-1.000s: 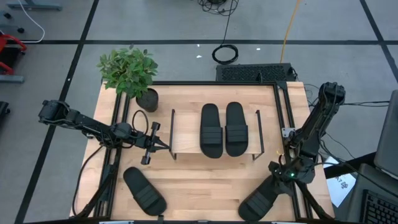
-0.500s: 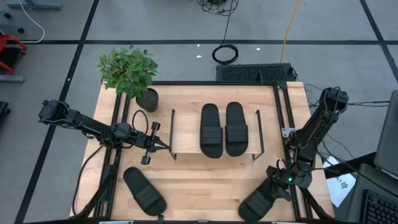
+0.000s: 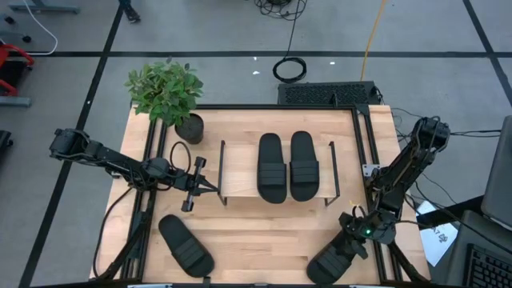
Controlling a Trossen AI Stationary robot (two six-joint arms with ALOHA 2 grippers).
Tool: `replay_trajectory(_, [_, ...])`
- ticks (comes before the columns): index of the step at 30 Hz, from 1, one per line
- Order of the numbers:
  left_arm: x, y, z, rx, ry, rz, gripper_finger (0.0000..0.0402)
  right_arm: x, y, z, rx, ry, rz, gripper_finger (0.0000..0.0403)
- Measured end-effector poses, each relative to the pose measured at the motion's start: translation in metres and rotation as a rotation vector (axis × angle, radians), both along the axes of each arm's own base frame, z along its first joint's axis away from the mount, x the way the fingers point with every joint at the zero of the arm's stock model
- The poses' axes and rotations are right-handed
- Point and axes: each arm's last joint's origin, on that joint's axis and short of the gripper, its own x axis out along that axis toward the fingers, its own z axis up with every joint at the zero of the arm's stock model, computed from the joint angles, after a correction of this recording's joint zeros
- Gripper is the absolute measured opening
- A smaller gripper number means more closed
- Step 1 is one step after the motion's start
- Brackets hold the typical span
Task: Pick and place slides into the shelf
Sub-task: Put the black slide under the shelf
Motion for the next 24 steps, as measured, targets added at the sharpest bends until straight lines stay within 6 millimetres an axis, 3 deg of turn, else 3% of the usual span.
replay_trajectory(3, [0.0,0.0,0.0,0.0,0.0,0.0,0.0003,0.001,0.002,0.0,0.0,-0.018,0.013,0.0205])
replay_trajectory(6, [0.0,0.0,0.0,0.0,0.0,0.0,0.0003,0.001,0.003,0.0,-0.042,-0.04,0.039,0.0175])
replay_trajectory(13, [0.0,0.0,0.0,0.0,0.0,0.0,0.0003,0.008,0.009,0.01,-0.158,-0.178,0.14,0.0018])
replay_trajectory(24, [0.0,0.0,0.0,0.0,0.0,0.0,0.0003,0.028,0.019,0.034,-0.148,-0.27,0.238,0.0005])
